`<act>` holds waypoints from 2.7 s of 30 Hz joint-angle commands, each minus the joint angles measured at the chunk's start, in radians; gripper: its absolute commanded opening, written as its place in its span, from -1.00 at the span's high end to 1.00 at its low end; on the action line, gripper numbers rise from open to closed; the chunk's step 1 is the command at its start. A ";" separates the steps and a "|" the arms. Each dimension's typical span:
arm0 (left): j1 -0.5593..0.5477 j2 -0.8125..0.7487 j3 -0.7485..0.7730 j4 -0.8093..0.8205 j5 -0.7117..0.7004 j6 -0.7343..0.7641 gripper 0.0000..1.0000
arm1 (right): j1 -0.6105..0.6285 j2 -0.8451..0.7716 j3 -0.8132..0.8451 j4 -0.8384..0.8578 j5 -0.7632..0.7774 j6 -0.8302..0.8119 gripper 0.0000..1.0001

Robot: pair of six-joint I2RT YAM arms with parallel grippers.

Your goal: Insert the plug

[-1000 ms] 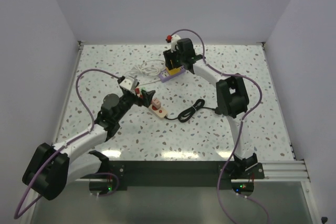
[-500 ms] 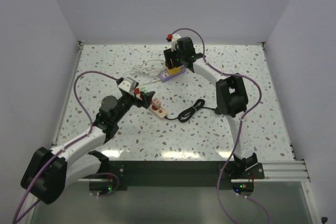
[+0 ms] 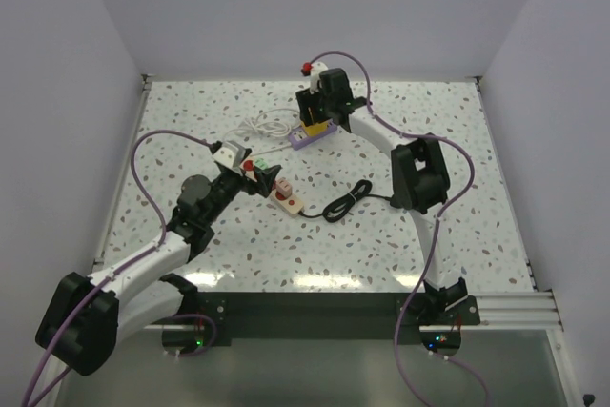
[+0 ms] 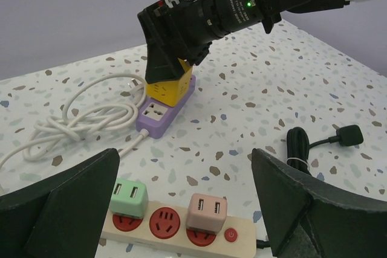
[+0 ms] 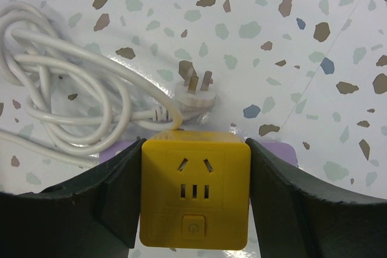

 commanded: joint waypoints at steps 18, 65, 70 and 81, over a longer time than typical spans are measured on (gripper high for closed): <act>0.016 -0.014 -0.006 0.052 0.010 -0.004 -0.95 | 0.007 0.005 -0.159 -0.186 -0.001 0.085 -0.11; 0.016 0.006 0.003 0.057 0.013 -0.005 -0.95 | 0.007 -0.139 -0.123 0.020 0.041 0.078 -0.49; 0.016 0.011 0.004 0.057 0.014 -0.005 -0.95 | 0.007 -0.137 -0.112 0.020 0.041 0.075 -0.50; 0.016 0.019 0.006 0.060 0.023 -0.007 -0.96 | 0.007 -0.130 -0.080 0.014 0.052 0.064 0.03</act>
